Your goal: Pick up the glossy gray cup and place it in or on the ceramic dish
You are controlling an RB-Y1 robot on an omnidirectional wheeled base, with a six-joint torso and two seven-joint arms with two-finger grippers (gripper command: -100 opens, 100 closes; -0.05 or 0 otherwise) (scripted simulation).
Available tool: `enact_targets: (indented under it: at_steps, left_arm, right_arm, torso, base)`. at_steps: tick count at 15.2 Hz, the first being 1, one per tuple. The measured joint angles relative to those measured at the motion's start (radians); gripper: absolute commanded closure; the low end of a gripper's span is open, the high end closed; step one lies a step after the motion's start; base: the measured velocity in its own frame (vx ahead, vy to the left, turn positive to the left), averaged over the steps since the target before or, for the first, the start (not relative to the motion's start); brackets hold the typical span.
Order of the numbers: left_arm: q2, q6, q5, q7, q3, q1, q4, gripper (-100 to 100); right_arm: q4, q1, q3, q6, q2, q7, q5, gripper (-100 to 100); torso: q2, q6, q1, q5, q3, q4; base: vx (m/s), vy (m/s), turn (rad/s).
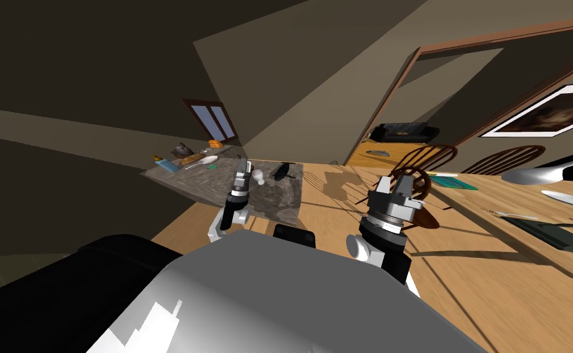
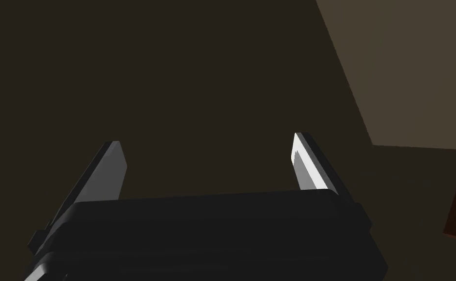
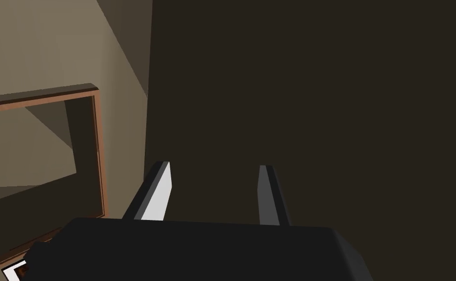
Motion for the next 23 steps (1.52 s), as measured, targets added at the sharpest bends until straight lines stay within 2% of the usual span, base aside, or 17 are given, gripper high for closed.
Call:
enact_targets:
  at_steps: [10, 16, 23]
  left_arm:
    - [0.059, 0.052, 0.001, -0.163, 0.011, -0.067, 0.140, -100]
    - [0.063, 0.089, -0.003, -0.279, 0.013, -0.110, 0.236, -100]
    - [0.067, 0.133, -0.001, -0.416, 0.029, -0.147, 0.343, -100]
  right_arm:
    - [0.000, 0.000, 0.000, 0.000, 0.000, 0.000, 0.000, 0]
    - [0.000, 0.000, 0.000, 0.000, 0.000, 0.000, 0.000, 0]
    - [0.000, 0.000, 0.000, 0.000, 0.000, 0.000, 0.000, 0]
  torso:
    - [-0.001, 0.000, 0.001, 0.000, -0.001, 0.000]
    - [-0.002, 0.000, 0.002, 0.000, -0.001, 0.000]
    - [-0.003, 0.000, 0.003, 0.001, -0.002, -0.001]
  base:
    - [-0.045, -0.054, -0.008]
    - [-0.032, -0.040, -0.004]
    - [-0.013, -0.024, 0.002]
